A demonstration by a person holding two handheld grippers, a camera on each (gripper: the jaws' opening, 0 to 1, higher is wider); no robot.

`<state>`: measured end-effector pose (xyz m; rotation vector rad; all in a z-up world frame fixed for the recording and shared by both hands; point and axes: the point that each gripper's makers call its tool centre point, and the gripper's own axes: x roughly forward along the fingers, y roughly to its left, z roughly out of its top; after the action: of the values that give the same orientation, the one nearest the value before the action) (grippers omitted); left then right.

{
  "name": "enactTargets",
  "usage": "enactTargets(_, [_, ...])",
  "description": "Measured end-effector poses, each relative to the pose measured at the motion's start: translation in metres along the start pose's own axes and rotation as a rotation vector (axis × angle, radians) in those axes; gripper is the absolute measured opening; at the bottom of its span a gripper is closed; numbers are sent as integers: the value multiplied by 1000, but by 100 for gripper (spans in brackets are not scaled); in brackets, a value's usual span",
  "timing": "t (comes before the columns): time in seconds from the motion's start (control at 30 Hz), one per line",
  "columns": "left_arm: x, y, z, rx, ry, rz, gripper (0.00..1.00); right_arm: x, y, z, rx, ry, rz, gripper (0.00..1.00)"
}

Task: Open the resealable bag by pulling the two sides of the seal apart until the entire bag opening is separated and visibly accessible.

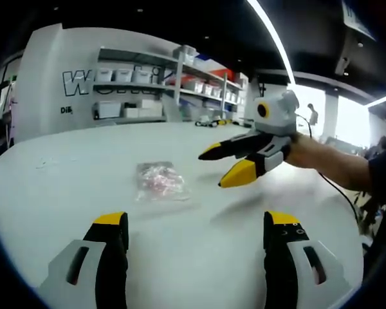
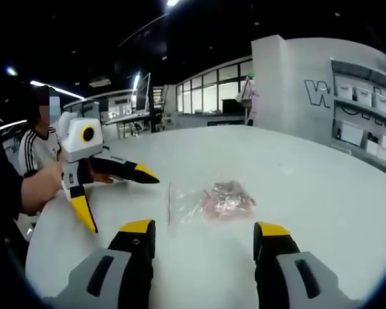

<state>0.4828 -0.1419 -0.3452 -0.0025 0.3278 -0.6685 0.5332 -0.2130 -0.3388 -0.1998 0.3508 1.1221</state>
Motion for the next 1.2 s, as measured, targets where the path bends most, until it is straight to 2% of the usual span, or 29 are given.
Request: enactTargets(1.2, [3,2,1,-5,-10,-3,85,8,-2,6,-1,-6,6,58])
